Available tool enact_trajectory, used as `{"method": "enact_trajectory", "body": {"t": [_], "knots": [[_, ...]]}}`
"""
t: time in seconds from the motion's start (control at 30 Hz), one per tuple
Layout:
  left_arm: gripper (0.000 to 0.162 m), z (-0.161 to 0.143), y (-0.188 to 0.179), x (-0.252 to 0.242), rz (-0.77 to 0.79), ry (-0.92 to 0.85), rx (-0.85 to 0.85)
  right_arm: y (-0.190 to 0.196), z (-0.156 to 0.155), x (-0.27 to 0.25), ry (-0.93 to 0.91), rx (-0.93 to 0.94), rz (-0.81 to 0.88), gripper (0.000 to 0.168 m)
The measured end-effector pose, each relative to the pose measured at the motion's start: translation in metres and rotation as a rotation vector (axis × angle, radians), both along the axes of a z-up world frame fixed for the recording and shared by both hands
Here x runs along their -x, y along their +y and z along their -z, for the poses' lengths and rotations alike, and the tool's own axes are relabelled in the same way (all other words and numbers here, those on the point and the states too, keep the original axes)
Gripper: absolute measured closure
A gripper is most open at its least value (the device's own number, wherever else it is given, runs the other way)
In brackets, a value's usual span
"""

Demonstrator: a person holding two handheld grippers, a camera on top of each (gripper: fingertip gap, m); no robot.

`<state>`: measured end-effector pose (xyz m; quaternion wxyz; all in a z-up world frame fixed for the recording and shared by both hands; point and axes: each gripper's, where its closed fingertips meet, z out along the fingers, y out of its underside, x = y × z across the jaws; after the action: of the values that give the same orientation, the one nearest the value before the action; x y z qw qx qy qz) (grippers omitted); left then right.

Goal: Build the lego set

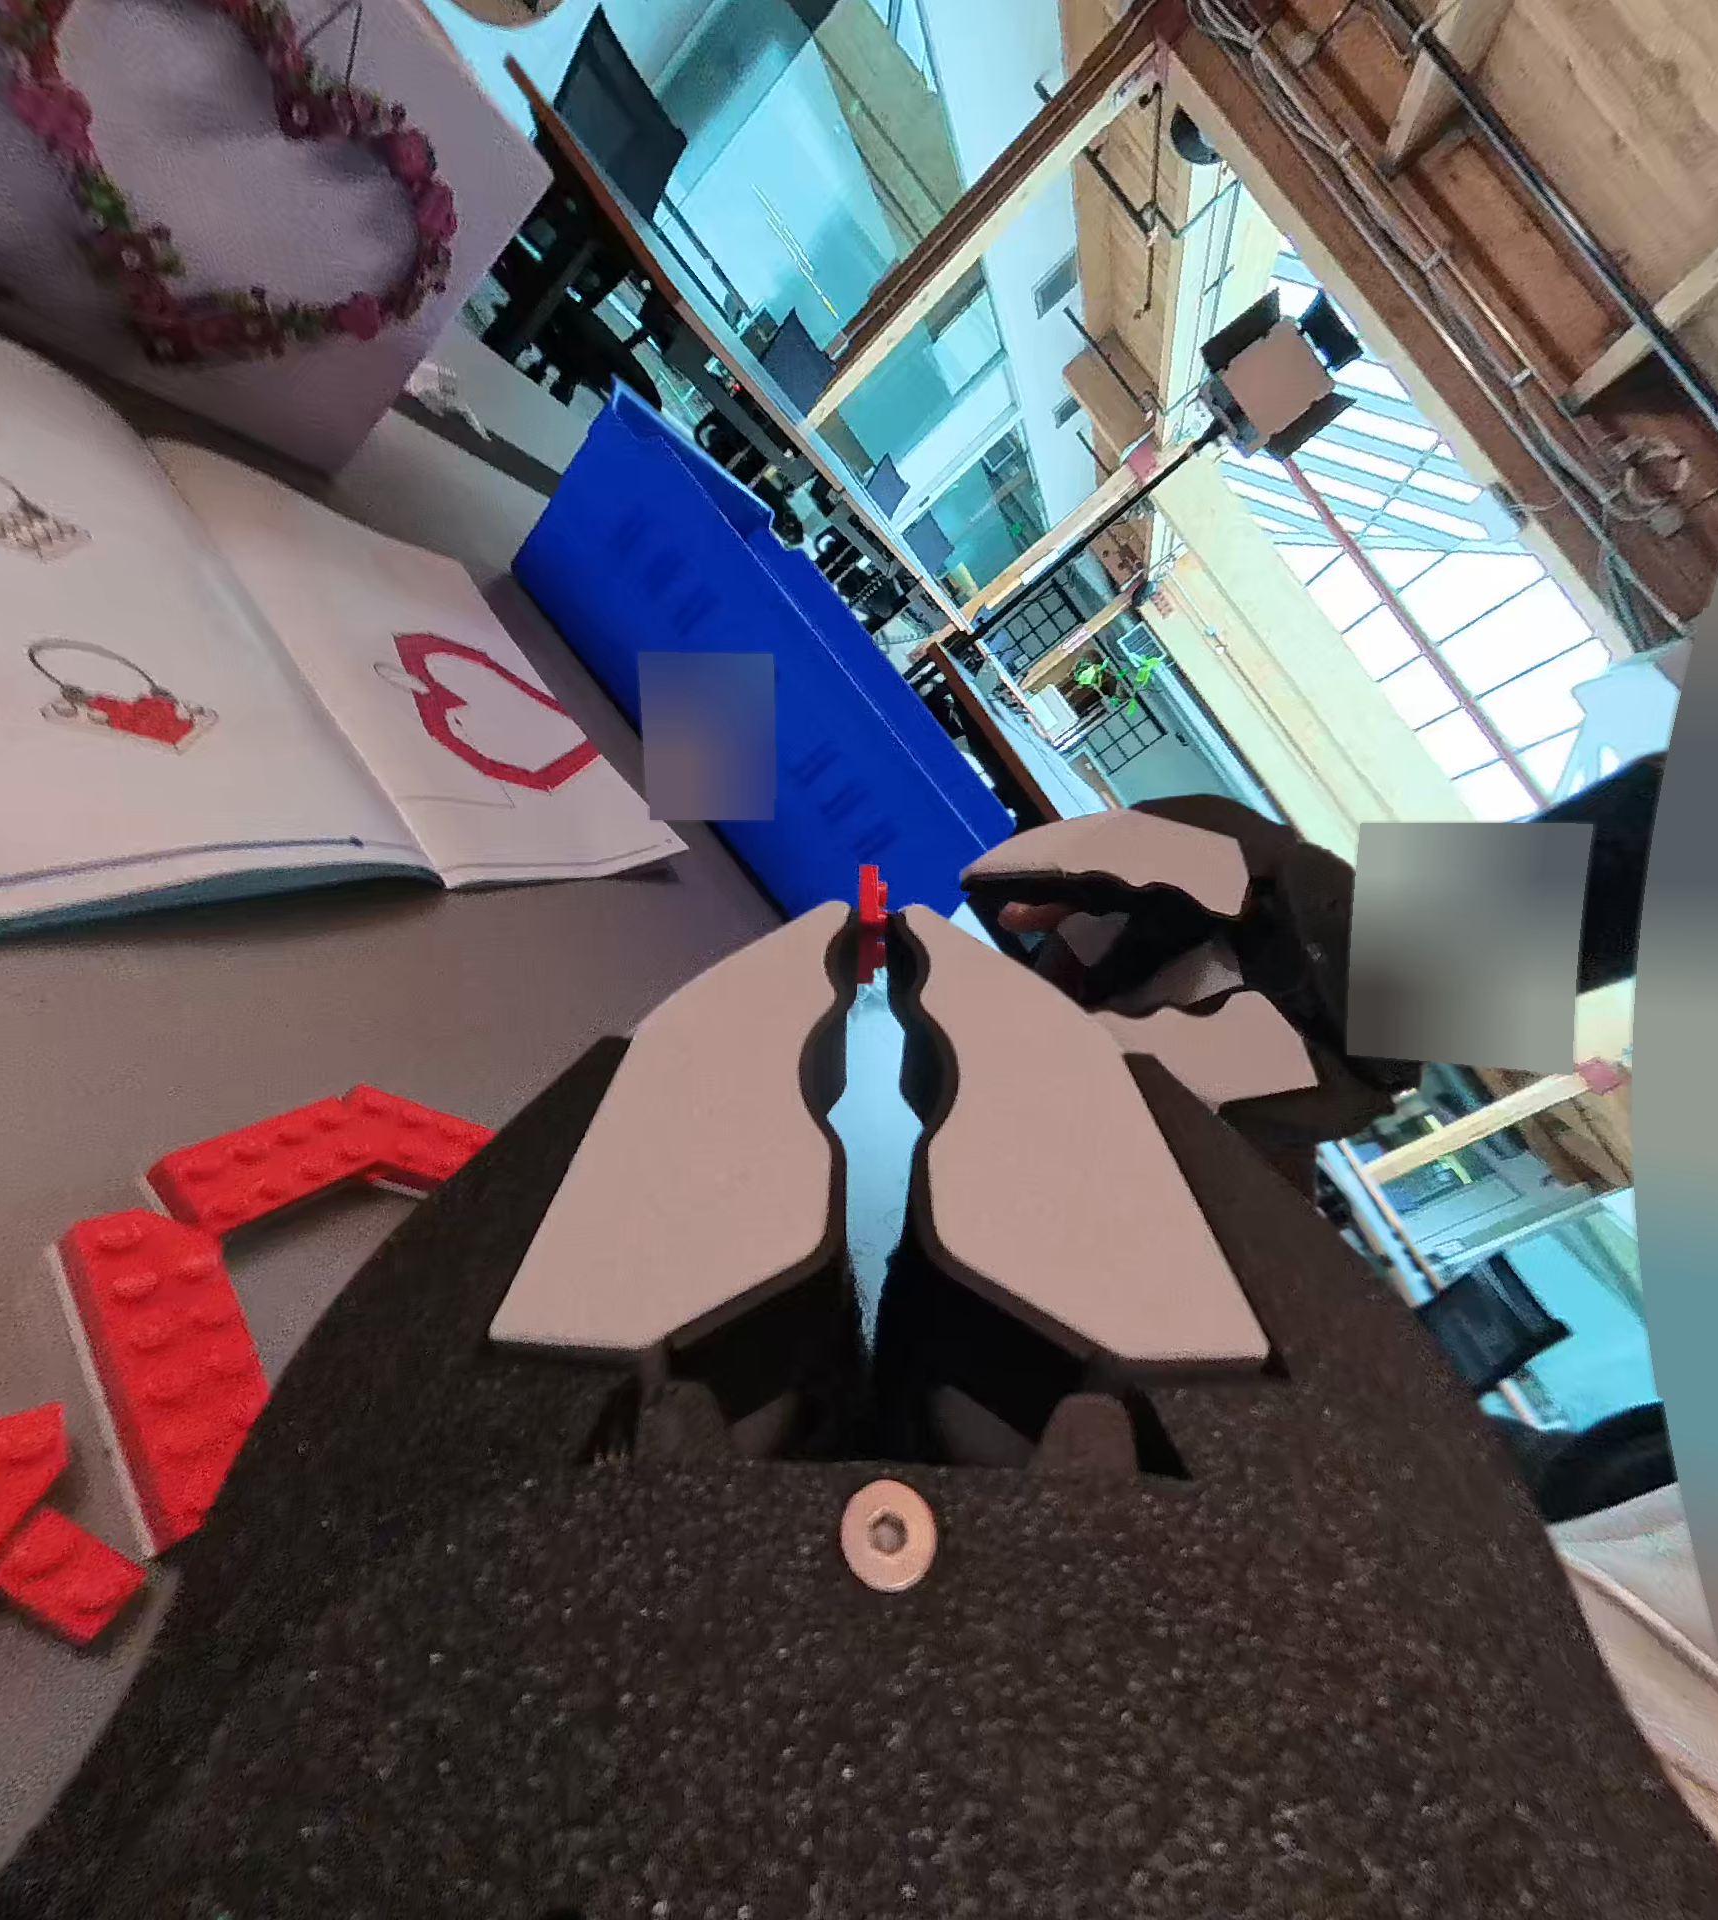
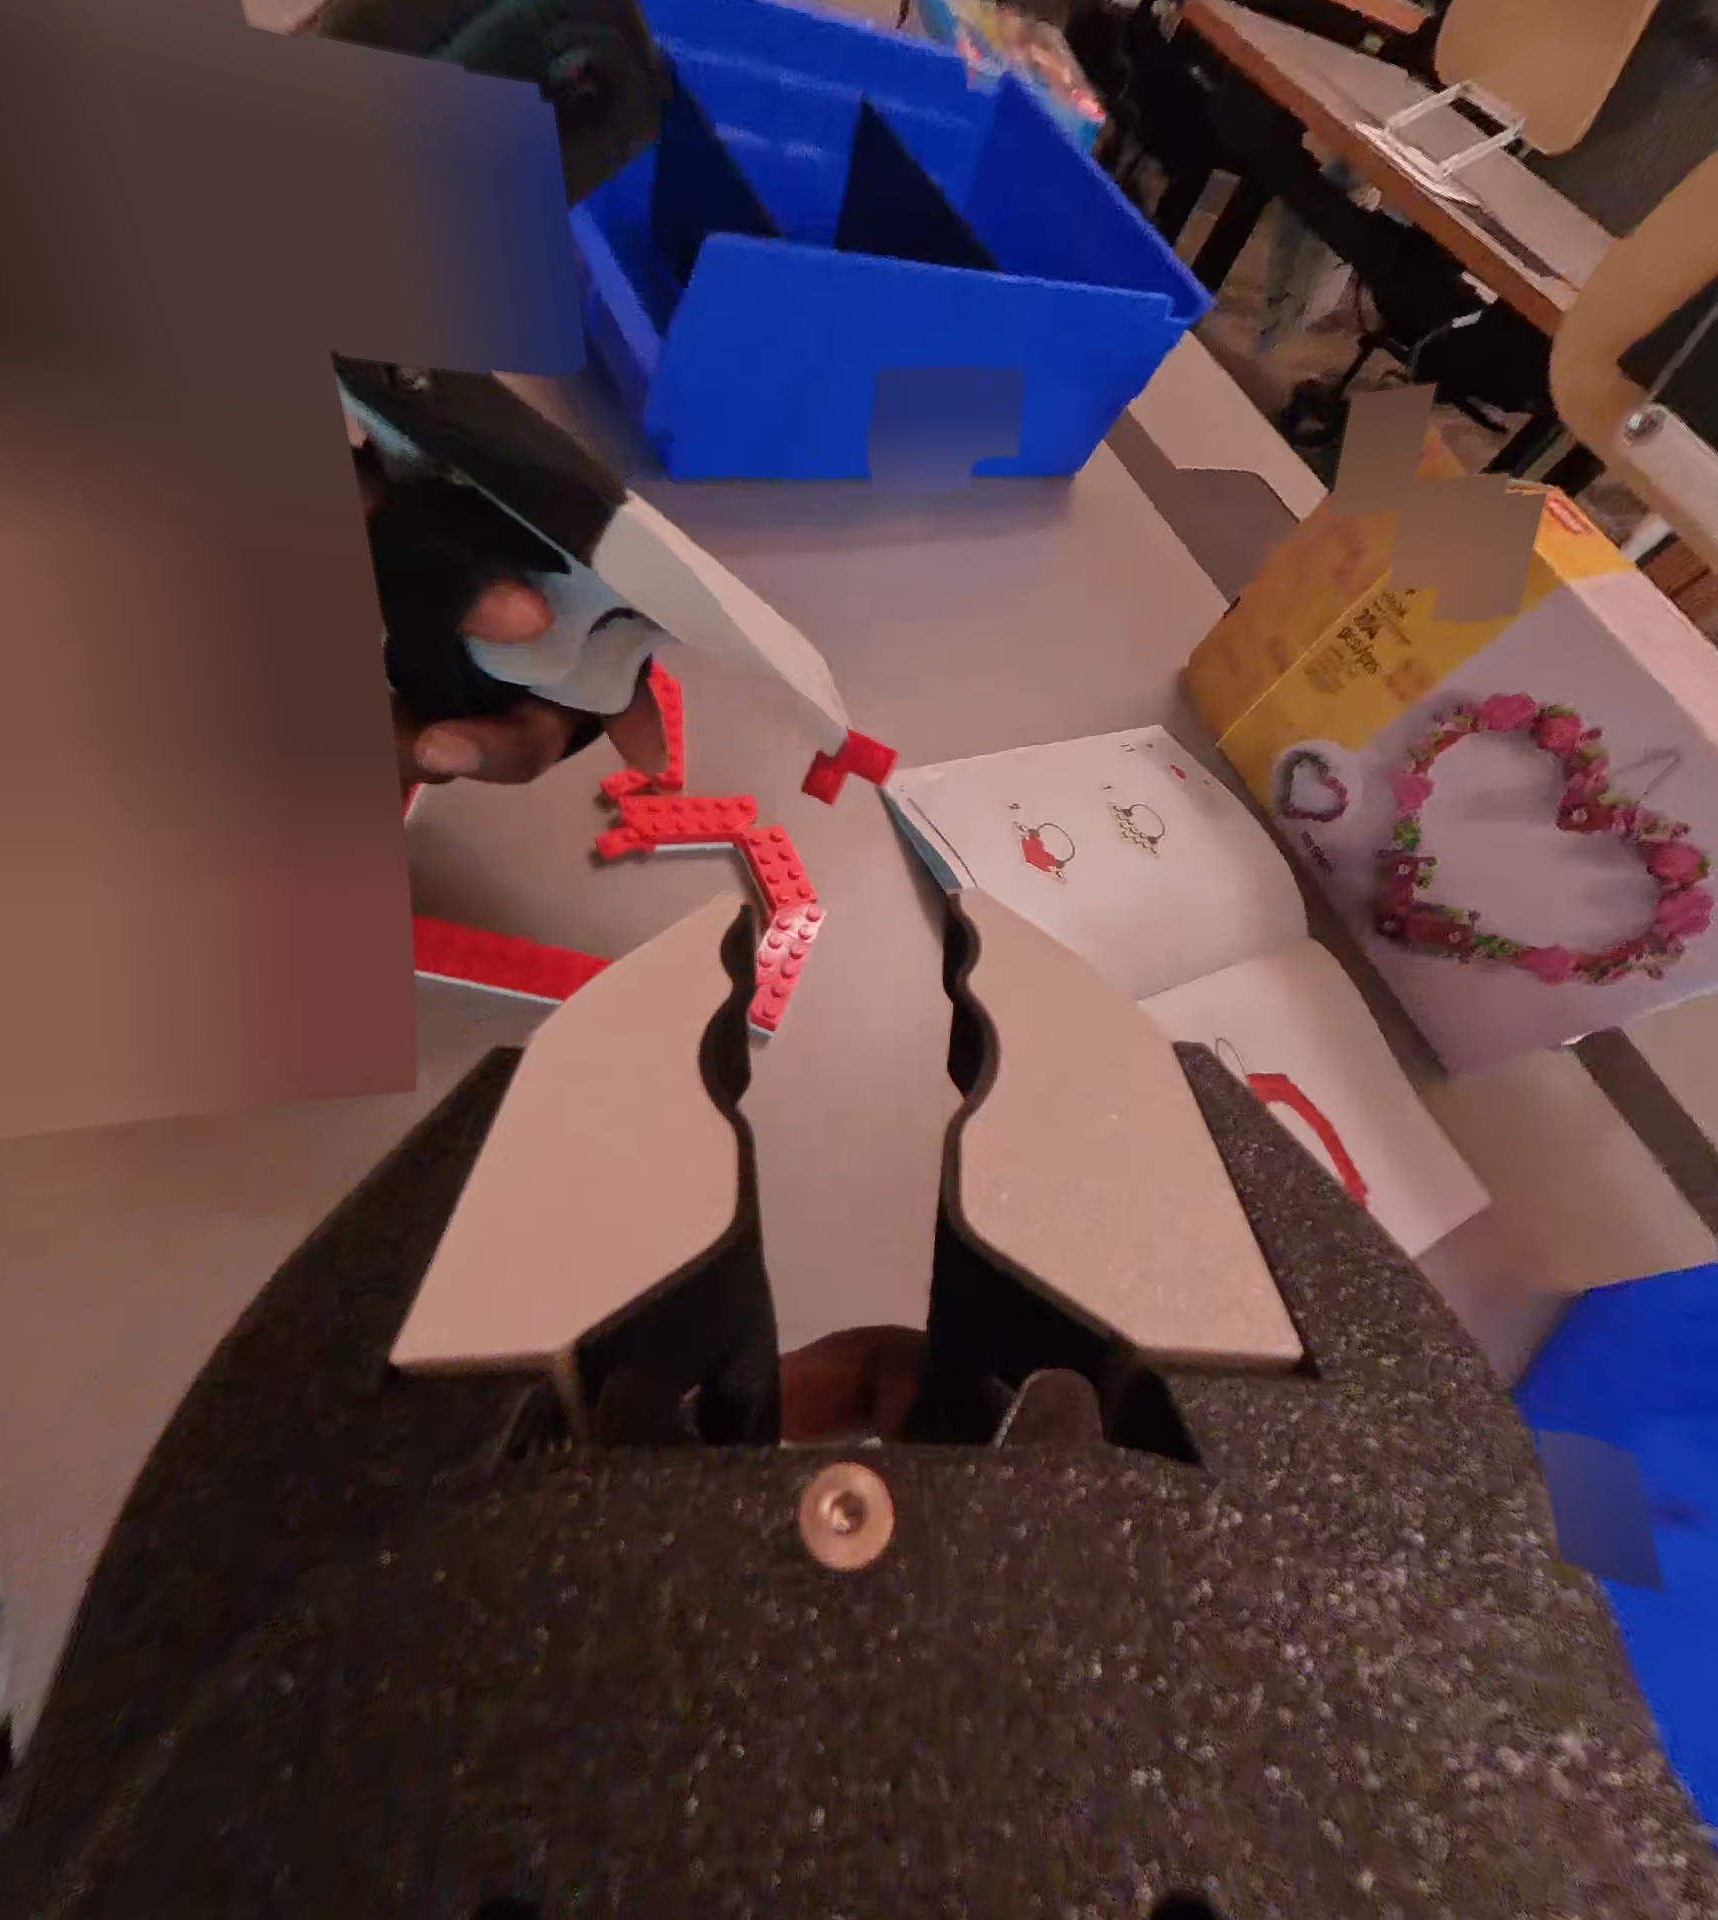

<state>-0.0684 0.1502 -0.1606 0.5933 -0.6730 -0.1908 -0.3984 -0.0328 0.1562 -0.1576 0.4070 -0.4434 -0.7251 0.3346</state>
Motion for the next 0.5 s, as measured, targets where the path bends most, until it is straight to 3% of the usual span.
{"method": "enact_trajectory", "body": {"t": [0.33,0.5], "knots": [[0.159,0.008,0.004,-0.016,0.061,-0.13,0.012,-0.009,0.01,0.009,-0.053,-0.123,-0.044,0.136],[0.159,0.009,0.005,-0.022,0.089,-0.133,0.027,-0.007,0.019,0.011,-0.088,-0.289,-0.083,0.137]]}}
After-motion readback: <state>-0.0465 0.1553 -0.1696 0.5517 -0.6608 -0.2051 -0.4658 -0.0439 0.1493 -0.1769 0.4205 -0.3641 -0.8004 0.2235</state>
